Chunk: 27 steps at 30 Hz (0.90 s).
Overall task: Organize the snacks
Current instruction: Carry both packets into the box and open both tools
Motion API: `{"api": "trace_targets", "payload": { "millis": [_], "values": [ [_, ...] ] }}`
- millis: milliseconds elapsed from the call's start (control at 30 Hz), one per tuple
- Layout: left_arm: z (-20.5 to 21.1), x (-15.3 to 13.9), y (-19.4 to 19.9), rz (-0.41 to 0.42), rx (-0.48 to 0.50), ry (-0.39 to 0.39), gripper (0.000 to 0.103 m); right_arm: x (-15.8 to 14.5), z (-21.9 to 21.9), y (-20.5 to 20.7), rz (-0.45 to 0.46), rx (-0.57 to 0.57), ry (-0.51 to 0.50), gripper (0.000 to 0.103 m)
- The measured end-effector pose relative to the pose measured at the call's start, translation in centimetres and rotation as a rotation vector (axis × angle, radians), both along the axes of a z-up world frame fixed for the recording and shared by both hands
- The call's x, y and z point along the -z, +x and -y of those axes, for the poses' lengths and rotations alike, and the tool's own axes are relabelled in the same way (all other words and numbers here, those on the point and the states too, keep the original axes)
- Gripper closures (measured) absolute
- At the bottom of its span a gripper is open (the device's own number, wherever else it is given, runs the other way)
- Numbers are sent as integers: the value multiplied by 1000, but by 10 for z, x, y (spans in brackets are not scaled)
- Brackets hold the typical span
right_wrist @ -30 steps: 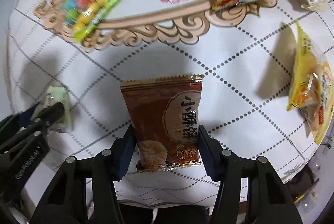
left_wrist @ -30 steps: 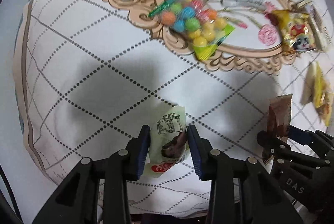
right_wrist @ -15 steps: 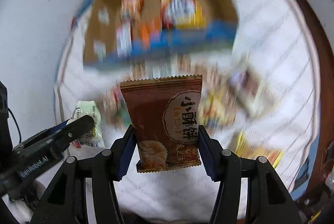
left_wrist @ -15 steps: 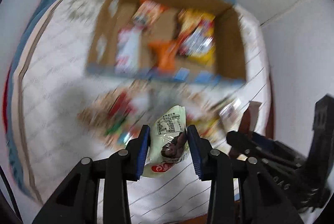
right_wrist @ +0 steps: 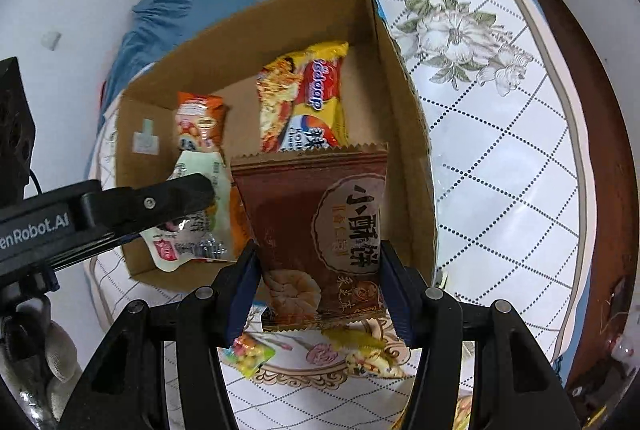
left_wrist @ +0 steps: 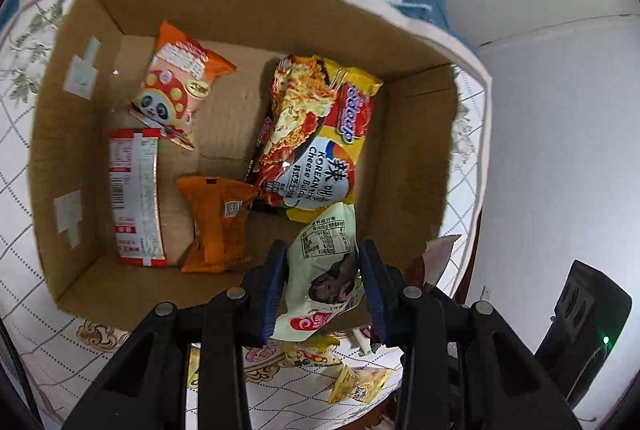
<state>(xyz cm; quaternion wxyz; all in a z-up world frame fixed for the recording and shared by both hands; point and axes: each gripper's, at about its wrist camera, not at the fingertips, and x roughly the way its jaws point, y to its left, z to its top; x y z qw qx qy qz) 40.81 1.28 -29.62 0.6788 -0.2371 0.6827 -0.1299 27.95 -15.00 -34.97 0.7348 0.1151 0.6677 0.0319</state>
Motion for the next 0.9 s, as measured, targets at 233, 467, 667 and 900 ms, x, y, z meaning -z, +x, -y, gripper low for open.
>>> {"api": "trace_targets", "payload": {
  "millis": [233, 467, 667, 900],
  "values": [
    [2, 27, 7, -50, -9, 25, 67, 34, -1, 9, -61, -12, -10, 43],
    [-1, 39, 8, -47, 12, 77, 33, 53, -12, 13, -123, -67, -99, 6],
    [-10, 28, 6, 6, 17, 122, 26, 56, -12, 15, -123, -57, -97, 6],
    [-23, -8, -7, 145, 24, 235, 13, 34, -13, 10, -55, -63, -135, 4]
  ]
}}
